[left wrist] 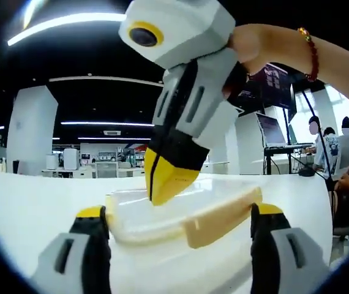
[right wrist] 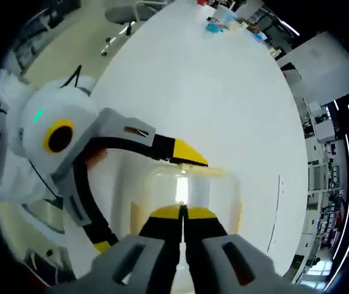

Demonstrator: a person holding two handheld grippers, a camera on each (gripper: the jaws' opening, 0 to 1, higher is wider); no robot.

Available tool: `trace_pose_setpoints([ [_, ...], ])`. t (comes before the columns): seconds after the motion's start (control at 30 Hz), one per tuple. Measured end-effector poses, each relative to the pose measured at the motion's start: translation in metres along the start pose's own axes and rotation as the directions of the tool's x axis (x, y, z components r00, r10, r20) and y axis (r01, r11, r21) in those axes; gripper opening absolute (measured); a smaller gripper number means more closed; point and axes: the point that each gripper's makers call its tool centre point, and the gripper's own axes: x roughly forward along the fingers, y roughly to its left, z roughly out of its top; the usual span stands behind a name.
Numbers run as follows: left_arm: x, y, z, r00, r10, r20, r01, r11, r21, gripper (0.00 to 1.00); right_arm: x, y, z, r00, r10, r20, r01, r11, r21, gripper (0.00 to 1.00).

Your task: Snap each plastic latch of the storage box into its locked position after aligning the lid with the box until every specified latch is closed and the lid sits flush.

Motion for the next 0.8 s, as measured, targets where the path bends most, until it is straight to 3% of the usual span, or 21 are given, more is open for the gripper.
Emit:
trace_pose_setpoints([
  [0.1,-0.002,0.001,0.000,1.000,-0.006,-0.003,0.006,1.000,0.003,0.93,-0.001,0.002,0.002,0.998,0.007,0.068,-0.008,1.000,0.020,0.00],
  [0.2,-0.003,0.003,-0.001,1.000,-0.012,-0.006,0.012,1.000,0.003,0.91,-0.007,-0.006,0.003,0.992,-0.035,0.124,0.026,0.997,0.074,0.18],
  [0.27,-0.003,0.003,-0.001,1.000,-0.015,-0.009,0.015,1.000,0.003,0.91,-0.011,0.000,0.000,0.990,-0.019,0.141,0.009,0.998,0.070,0.25],
  [0.4,-0.005,0.005,-0.001,1.000,-0.020,-0.012,0.020,1.000,0.003,0.89,-0.011,-0.001,-0.004,0.987,-0.042,0.152,0.030,0.996,0.078,0.27],
  [0.57,-0.010,0.009,-0.002,0.999,-0.034,-0.024,0.034,0.999,-0.003,0.83,-0.014,-0.010,-0.004,0.962,-0.094,0.258,0.057,0.987,0.149,0.36],
  [0.67,-0.013,0.012,-0.001,0.999,-0.046,-0.024,0.046,0.999,-0.008,0.79,-0.016,-0.007,-0.005,0.948,-0.084,0.308,0.022,0.980,0.198,0.55],
  [0.8,-0.015,0.016,-0.001,0.998,-0.055,-0.027,0.054,0.998,-0.028,0.77,-0.017,-0.008,-0.014,0.941,-0.106,0.321,0.042,0.979,0.200,0.55],
])
